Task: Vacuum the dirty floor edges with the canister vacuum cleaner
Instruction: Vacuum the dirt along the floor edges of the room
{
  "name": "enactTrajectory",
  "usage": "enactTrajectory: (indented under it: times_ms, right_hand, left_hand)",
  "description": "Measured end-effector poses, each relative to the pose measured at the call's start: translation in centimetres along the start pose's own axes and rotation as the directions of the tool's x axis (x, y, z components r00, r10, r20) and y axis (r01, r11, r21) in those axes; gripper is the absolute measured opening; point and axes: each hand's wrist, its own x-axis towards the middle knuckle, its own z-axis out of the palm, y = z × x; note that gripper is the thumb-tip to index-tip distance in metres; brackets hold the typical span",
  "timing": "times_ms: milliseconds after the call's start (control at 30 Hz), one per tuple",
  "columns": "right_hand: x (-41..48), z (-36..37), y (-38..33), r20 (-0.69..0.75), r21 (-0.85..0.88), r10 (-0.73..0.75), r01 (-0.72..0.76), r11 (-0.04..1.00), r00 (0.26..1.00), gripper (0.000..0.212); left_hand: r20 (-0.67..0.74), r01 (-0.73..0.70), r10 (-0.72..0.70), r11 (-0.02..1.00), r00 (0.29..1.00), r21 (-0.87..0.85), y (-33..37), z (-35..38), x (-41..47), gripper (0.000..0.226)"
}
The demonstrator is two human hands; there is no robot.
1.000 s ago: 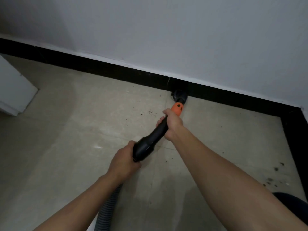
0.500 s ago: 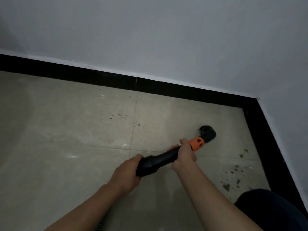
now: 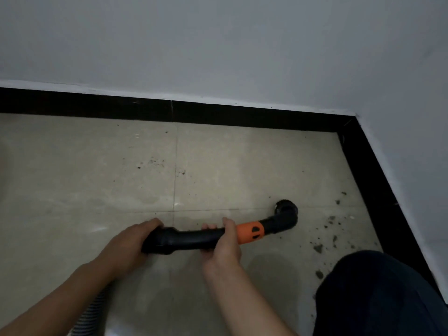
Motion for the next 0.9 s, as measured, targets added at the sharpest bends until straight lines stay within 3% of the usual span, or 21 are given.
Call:
enactTrajectory:
  times_ms: [267,400,533,733,900]
  right_hand:
    - [-0.2,2.7,3.0,0.055,-0.058,0.086,-0.083,0.995,0.995,0.017]
    - [2.6,3.5,-3.6,0.007,0.018,-0.088,0.088,0.996,0.996,0.021]
    - [6.2,4.2,-11.6,-0.024,0.019,-0.222,0.223,0.975,0.975,0.02]
    - [7.7,5.7,-20.1,0.073,-0.105,-0.271,0.277,0.955,0.96,0.022]
    - [8.6,6.9,-24.5,0.168,-0.241,-0.293,0.328,0.914,0.941,0.023]
  left_hand:
    - [-0.055,0.114,-0.113,0.994,0.992,0.0,-2.2,-2.3,-2.3,0.047]
    - [-0.068,-0.012,0.008,0.999,0.998,-0.05,2.8,-0.2,2.3,0.034]
    - [-0.095,-0.119,0.104,0.979,0.99,-0.166,8.7,2.7,6.4,0.047]
    - [-0.177,-0.165,0.106,0.918,0.978,-0.36,14.6,3.6,9.8,0.057]
    - [-0.221,-0.227,0.148,0.891,0.964,-0.394,17.7,3.5,11.7,0.053]
